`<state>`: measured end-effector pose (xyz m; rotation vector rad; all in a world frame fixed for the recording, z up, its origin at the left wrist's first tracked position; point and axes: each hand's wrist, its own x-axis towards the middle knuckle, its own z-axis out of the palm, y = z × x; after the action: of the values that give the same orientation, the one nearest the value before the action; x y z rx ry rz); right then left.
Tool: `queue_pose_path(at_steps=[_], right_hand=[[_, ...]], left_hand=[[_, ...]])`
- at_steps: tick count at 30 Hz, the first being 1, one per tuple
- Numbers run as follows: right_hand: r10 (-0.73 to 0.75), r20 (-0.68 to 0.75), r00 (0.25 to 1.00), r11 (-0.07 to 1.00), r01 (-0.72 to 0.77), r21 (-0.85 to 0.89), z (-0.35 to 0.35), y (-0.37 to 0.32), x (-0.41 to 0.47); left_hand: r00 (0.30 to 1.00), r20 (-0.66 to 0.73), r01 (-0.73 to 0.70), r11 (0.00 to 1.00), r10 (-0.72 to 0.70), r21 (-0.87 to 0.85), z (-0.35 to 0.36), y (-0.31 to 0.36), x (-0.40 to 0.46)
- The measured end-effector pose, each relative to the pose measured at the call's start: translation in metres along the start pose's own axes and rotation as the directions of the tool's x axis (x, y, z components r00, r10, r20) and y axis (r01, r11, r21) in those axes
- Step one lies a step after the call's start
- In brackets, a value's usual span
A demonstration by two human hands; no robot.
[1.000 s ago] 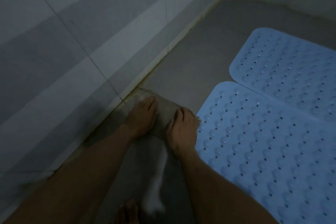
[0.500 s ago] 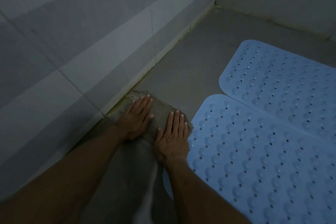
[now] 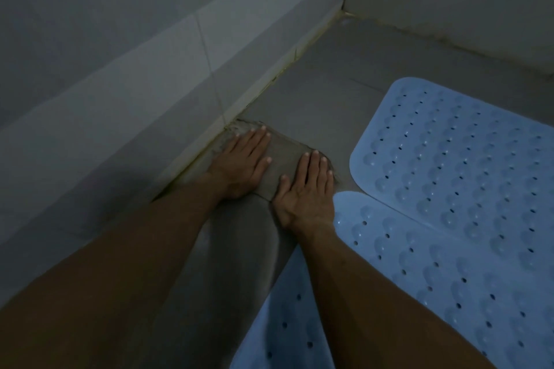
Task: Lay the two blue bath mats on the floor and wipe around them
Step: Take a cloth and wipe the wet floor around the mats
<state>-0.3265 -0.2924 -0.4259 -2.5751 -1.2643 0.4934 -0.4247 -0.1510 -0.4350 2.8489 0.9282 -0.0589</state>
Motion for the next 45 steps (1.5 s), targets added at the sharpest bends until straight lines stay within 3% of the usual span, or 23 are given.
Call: queue_pose_path(at_steps=[4,9,19,28,34,45], right_hand=[[0.034,-0.041,0.999,0.999,-0.035,-0.017,-0.017,0.018,0.058],[0.045,0.023,0.999,0.997,-0.044,-0.057,-0.041,0.042,0.120],[0.006,0.179,0.984,0.998,0.004,-0.058,-0.071,0.055,0.153],[0.053,0.275,0.960,0.999,-0.050,-0.017,-0.084,0.048,0.156],[0.080,0.226,0.971,0.995,-0.093,0.044,-0.080,0.046,0.167],[0.119,0.231,0.966,0.992,-0.123,0.000,-0.105,0.064,0.245]], left_hand=[[1.000,0.017,-0.023,1.000,0.024,-0.010,-0.004,0.004,0.063],[0.997,0.077,-0.005,0.999,0.008,-0.038,-0.011,0.015,0.123],[0.971,0.233,0.059,0.998,-0.058,0.004,-0.033,0.028,0.147],[0.864,0.490,0.067,0.991,-0.117,0.118,-0.048,0.024,0.176],[0.881,0.467,0.045,0.996,-0.076,0.077,-0.044,0.019,0.185],[0.892,0.450,-0.065,0.997,0.042,0.036,-0.059,0.017,0.289]])
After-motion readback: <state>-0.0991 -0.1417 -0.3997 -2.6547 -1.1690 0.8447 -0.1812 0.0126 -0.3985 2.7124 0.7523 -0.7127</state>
